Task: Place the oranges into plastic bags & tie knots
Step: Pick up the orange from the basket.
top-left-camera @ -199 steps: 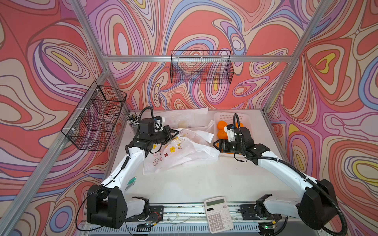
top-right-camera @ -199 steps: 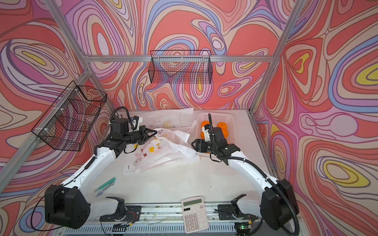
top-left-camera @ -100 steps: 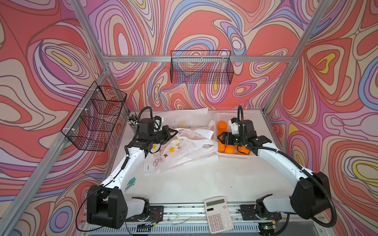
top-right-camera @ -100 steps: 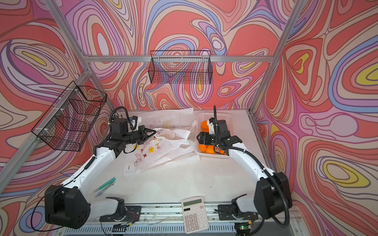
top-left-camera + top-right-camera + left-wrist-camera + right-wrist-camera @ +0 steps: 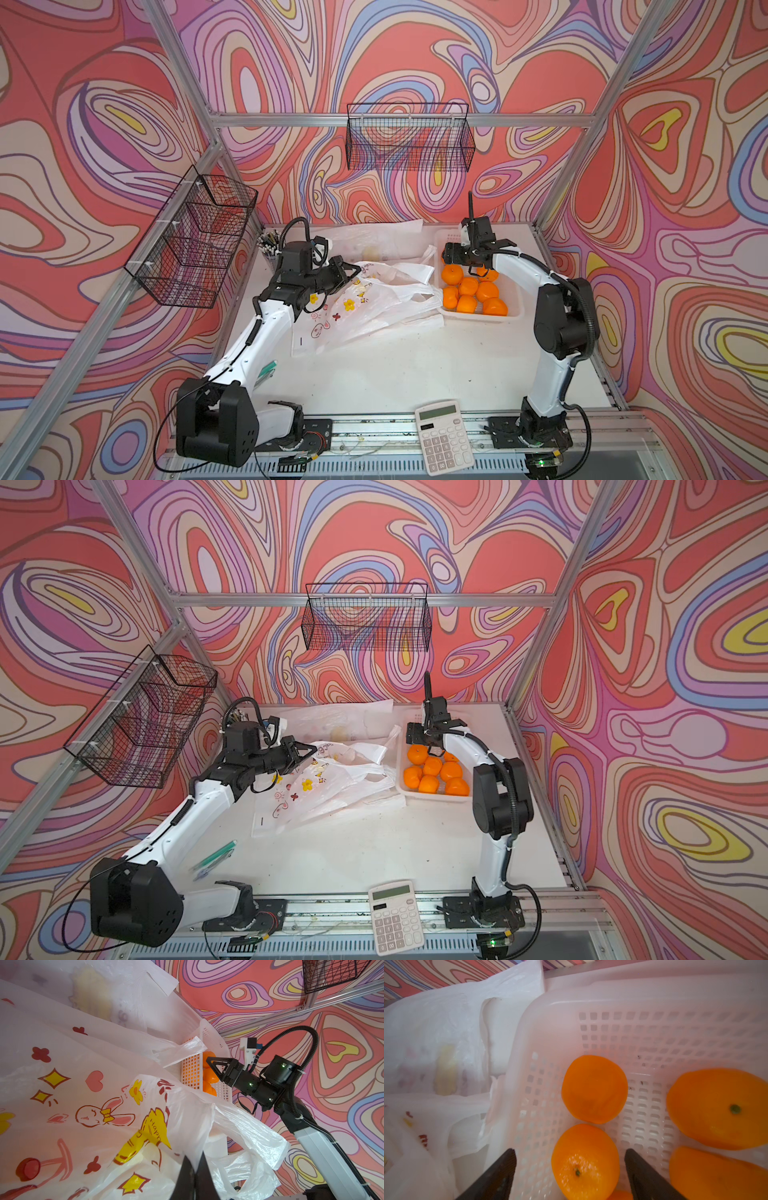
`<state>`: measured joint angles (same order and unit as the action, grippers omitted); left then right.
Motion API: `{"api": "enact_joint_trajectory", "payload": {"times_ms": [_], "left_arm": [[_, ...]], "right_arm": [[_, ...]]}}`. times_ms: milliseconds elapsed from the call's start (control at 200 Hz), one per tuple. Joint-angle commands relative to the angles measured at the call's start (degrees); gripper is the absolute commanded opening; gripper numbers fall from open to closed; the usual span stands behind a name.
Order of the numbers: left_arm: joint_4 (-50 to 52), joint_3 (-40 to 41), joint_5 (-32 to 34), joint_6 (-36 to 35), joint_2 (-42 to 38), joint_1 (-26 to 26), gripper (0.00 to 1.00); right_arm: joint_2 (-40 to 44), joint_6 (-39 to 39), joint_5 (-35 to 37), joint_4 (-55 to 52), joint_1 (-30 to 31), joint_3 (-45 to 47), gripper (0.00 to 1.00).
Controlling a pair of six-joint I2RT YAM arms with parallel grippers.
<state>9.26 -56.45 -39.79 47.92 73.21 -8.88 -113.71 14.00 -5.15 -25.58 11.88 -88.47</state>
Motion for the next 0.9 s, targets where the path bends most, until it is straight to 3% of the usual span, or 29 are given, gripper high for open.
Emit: {"api": "enact_joint_trajectory", "payload": {"times_ms": [0,386,521,656,896], "left_arm": [[1.0,0.6,0.0,-1.1,-1.5,0.5,0.0],[1.4,0.9,-0.5,-1.0,-1.8,0.5,0.0],[1.7,1.1,-0.2,-1.0,-2.3,0.4,0.0],[2.0,0.8,-0.3,-1.2,-2.4,0.5,0.0],[1.2,1.0,-1.5,-1.6,-2.1,0.4,0.0]], "right_arm": [[-4.5,-0.2,1.2,-0.8,-0.8,-4.3,0.86],[-16.5,0.3,1.7,-1.2,-2.3,-13.9,0.86],[-18.0,0.4,1.6,-0.6,-2.5,-14.6,0.76],[-15.7,0.2,1.0,0.7,-2.5,-12.7,0.64],[-1.3,-0.9,-2.2,2.5,-2.5,-2.5,0.59]]}}
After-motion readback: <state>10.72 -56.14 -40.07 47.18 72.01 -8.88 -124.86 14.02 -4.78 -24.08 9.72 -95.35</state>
